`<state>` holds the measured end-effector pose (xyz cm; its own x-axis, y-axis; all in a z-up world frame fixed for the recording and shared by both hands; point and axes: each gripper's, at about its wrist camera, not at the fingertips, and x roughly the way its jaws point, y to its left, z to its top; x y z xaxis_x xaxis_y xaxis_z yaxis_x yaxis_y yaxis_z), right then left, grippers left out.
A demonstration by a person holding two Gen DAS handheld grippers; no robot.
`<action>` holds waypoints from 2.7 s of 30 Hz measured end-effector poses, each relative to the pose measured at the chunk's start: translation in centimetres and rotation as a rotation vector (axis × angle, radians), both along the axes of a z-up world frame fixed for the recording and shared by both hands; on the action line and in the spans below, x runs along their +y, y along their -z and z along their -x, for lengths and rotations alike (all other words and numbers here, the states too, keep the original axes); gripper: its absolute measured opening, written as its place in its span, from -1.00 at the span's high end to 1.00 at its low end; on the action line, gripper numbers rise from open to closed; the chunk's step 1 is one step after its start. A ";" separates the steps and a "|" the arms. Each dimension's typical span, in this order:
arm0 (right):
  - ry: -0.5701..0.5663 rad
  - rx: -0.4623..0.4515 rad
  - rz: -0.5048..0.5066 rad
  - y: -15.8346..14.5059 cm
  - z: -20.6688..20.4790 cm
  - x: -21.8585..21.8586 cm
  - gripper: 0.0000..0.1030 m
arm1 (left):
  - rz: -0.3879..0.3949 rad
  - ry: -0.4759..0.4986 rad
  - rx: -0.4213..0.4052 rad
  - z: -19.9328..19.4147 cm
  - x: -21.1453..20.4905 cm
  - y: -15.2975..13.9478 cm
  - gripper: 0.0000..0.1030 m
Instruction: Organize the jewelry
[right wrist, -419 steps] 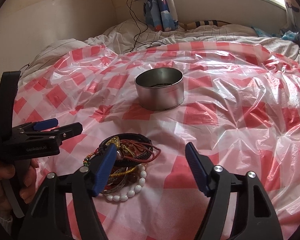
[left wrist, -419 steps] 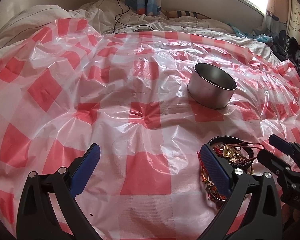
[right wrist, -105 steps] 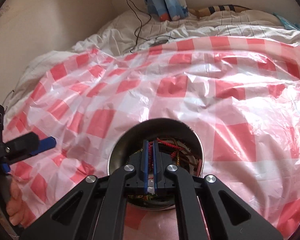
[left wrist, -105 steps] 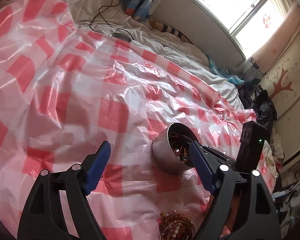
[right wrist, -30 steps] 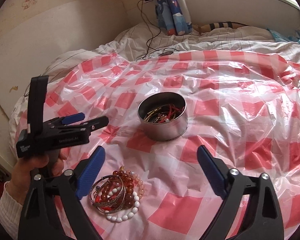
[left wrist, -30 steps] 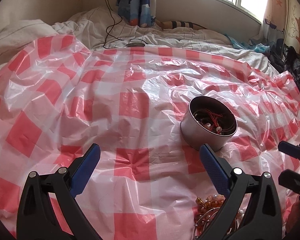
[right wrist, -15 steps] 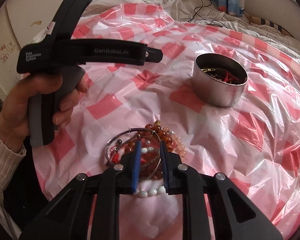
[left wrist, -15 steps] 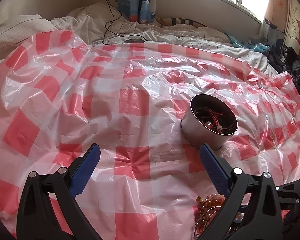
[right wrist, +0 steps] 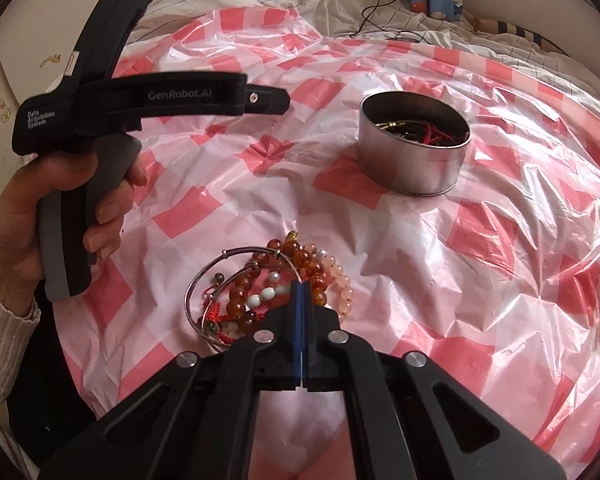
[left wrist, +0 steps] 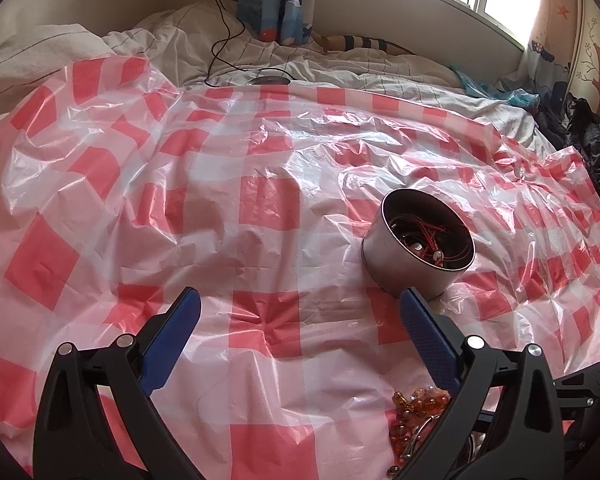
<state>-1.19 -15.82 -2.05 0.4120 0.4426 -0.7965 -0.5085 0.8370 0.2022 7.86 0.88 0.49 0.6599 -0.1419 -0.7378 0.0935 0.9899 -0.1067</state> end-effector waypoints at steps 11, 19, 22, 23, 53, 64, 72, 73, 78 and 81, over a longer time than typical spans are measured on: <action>0.065 0.087 -0.190 -0.5 -0.1 -1.9 0.99 | 0.000 0.013 0.014 0.0 0.0 0.3 -0.85; 0.126 0.144 -0.232 0.2 0.3 -2.1 0.98 | -0.001 0.022 0.016 0.0 -0.3 0.3 -0.85; 0.131 0.140 -0.242 0.2 0.3 -2.1 0.98 | -0.001 0.023 0.017 0.0 -0.3 0.4 -0.85; 0.133 0.142 -0.236 0.2 0.2 -2.0 0.98 | -0.001 0.023 0.017 0.0 -0.3 0.4 -0.85; 0.156 0.011 0.003 0.4 1.3 1.7 0.77 | 0.045 0.027 0.014 0.0 -0.1 -0.1 -0.85; 0.164 -0.052 -0.033 -2.1 1.6 -0.6 1.00 | 0.058 0.048 0.025 0.2 0.3 -0.5 -0.85; 0.160 0.039 -0.140 -2.3 1.9 -3.0 0.73 | 0.006 0.098 0.055 0.7 0.0 0.4 -0.85; 0.160 0.041 -0.129 -2.2 2.2 -2.5 0.03 | 0.008 0.096 0.057 0.7 0.1 0.5 -0.85; 0.157 -0.049 0.009 -1.9 3.4 0.2 0.07 | 0.007 0.097 0.058 0.7 0.2 0.5 -0.85; 0.159 -0.035 0.059 -0.8 3.0 0.8 0.25 | 0.007 0.099 0.056 0.7 0.2 0.5 -0.85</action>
